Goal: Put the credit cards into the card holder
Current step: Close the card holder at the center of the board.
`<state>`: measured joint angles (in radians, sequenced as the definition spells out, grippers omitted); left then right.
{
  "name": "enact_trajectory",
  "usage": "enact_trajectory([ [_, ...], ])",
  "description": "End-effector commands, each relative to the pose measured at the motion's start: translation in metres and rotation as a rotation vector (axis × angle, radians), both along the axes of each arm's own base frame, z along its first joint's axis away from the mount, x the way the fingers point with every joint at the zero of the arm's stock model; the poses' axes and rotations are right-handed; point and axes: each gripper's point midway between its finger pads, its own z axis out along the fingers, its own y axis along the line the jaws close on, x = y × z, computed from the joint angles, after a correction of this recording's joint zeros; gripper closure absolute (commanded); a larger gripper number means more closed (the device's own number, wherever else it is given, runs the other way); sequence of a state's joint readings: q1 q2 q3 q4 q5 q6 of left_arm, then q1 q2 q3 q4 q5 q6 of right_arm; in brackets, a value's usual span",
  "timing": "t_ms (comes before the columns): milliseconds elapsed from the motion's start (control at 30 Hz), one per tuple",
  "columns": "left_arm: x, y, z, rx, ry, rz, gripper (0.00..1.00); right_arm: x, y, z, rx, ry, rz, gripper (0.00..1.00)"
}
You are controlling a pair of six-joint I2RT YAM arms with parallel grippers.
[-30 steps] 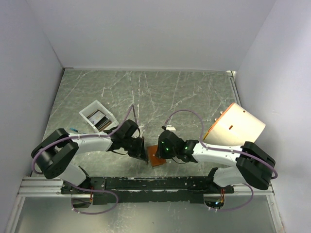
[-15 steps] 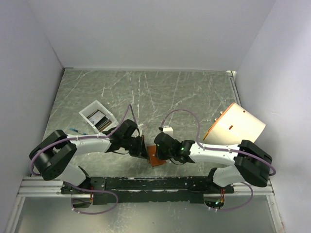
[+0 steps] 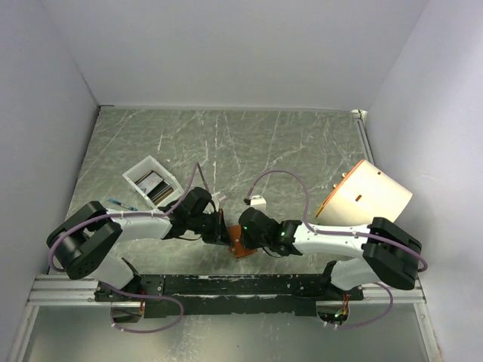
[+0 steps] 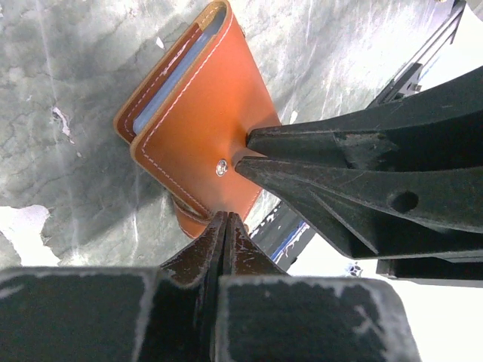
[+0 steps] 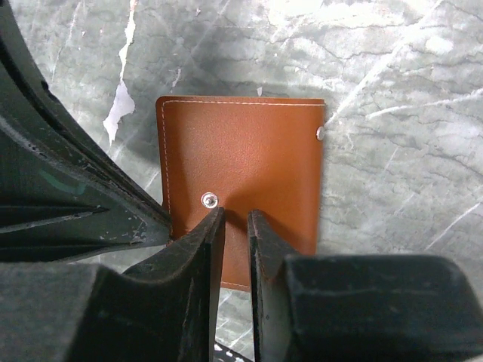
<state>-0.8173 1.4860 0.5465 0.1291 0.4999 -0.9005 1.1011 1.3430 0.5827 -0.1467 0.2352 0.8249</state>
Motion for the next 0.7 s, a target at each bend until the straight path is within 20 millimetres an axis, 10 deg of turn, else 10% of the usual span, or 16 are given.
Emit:
enact_trajectory([
  [0, 0.011, -0.011, 0.007, -0.043, -0.019, 0.017, 0.93, -0.014, -0.021, -0.031, -0.100, 0.042, 0.038, 0.81],
  [400, 0.019, -0.006, -0.005, 0.027, -0.033, 0.037, 0.93, -0.025, 0.009, 0.020, 0.193, 0.016, 0.099, 0.73],
  [667, 0.018, -0.005, -0.007, 0.027, -0.030, 0.044, 0.93, -0.030, 0.018, 0.016, 0.239, 0.070, 0.083, 0.72],
])
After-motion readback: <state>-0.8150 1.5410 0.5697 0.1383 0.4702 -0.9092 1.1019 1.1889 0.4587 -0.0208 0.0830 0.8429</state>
